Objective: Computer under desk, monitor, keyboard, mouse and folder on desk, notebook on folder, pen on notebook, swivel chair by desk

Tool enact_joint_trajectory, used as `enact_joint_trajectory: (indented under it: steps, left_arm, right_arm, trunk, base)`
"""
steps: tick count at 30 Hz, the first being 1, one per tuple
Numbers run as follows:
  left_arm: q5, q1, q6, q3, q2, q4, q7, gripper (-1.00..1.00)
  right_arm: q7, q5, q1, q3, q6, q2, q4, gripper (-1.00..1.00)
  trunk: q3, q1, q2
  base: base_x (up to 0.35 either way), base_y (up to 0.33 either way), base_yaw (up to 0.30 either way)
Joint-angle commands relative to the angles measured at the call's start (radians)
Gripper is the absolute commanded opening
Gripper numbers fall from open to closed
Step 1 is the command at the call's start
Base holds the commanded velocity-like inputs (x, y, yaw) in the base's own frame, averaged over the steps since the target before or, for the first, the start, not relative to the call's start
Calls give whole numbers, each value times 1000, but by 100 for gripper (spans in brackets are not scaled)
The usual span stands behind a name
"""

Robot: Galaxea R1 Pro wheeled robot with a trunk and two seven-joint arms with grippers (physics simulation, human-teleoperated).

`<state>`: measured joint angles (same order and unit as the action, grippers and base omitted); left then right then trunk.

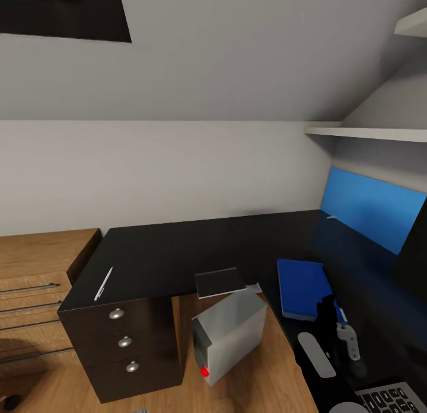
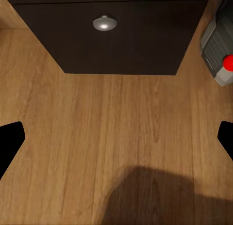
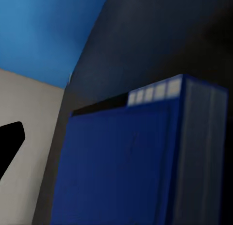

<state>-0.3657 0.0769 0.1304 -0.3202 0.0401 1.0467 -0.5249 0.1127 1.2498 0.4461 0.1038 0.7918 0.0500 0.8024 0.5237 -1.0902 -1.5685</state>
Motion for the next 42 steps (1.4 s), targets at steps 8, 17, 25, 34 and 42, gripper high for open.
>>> enact_joint_trajectory:
  steps: [8, 17, 25, 34, 42]
  left_arm:
    - [-4, 0, 4, -3, 1, 2, -7, 100]
    - [-4, 0, 5, -3, 1, 2, -7, 100]
    - [-5, 0, 1, -3, 1, 0, -7, 100]
    - [-5, 0, 0, -3, 1, -1, -7, 100]
    - [-5, 0, 4, -3, 1, -1, -7, 100]
  right_arm:
    - [5, 2, 0, 2, 3, 1, 1, 100]
    - [5, 2, 0, 2, 3, 2, 1, 100]
    - [5, 2, 0, 2, 3, 2, 1, 100]
    - [5, 2, 0, 2, 4, 2, 3, 100]
    - [-2, 0, 0, 1, 9, 5, 6, 100]
  trunk:
    - [1, 0, -1]
    - [1, 0, -1]
    - [1, 0, -1]
    - [1, 0, -1]
    - [1, 0, -1]
  base:
    - [0, 0, 0]
    - [0, 0, 0]
    - [-35, 0, 0]
    - [-30, 0, 0]
    - [0, 0, 0]
